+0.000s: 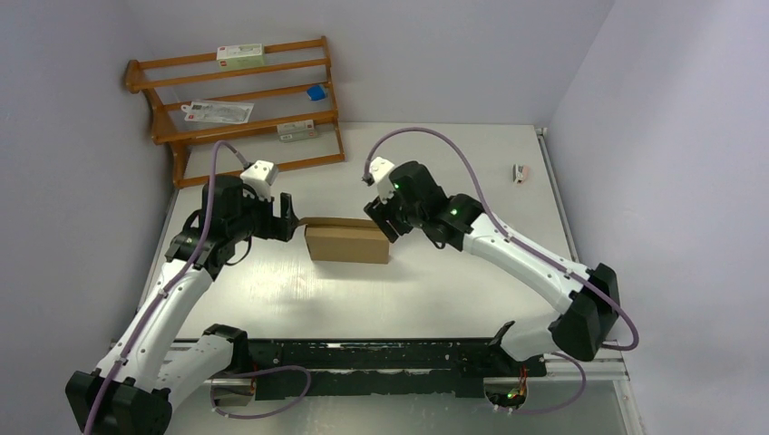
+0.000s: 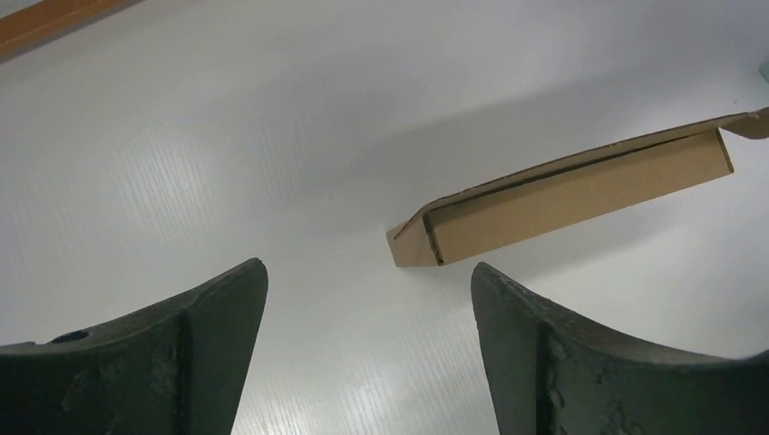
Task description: Fold the paper box
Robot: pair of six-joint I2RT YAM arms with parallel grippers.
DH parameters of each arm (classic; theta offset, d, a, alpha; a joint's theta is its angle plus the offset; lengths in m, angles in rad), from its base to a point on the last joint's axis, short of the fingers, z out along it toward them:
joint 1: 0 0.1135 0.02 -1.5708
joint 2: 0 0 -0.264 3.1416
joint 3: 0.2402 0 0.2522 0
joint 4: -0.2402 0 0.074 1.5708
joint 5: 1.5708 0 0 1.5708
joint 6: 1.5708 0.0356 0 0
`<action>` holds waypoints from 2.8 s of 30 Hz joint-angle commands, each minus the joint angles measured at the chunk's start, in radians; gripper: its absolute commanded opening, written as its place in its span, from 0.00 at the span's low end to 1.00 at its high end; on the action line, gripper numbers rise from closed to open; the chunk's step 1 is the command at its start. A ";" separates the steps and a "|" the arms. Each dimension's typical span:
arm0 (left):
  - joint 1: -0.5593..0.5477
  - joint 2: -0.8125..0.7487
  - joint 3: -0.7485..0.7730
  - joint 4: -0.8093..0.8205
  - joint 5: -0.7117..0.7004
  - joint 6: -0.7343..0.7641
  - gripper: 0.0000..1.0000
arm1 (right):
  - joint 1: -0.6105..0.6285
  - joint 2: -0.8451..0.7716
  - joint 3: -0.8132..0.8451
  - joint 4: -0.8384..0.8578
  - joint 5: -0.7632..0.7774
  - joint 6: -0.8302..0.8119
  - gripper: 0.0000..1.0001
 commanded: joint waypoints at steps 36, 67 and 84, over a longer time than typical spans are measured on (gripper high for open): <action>-0.025 0.190 0.110 -0.055 0.197 0.119 0.57 | -0.076 -0.068 -0.234 0.200 -0.090 0.225 0.18; -0.045 0.295 0.168 -0.094 0.168 0.183 0.43 | -0.075 -0.069 -0.237 0.191 -0.102 0.214 0.00; -0.054 0.307 0.153 -0.098 0.192 0.184 0.28 | -0.076 -0.068 -0.234 0.195 -0.114 0.211 0.00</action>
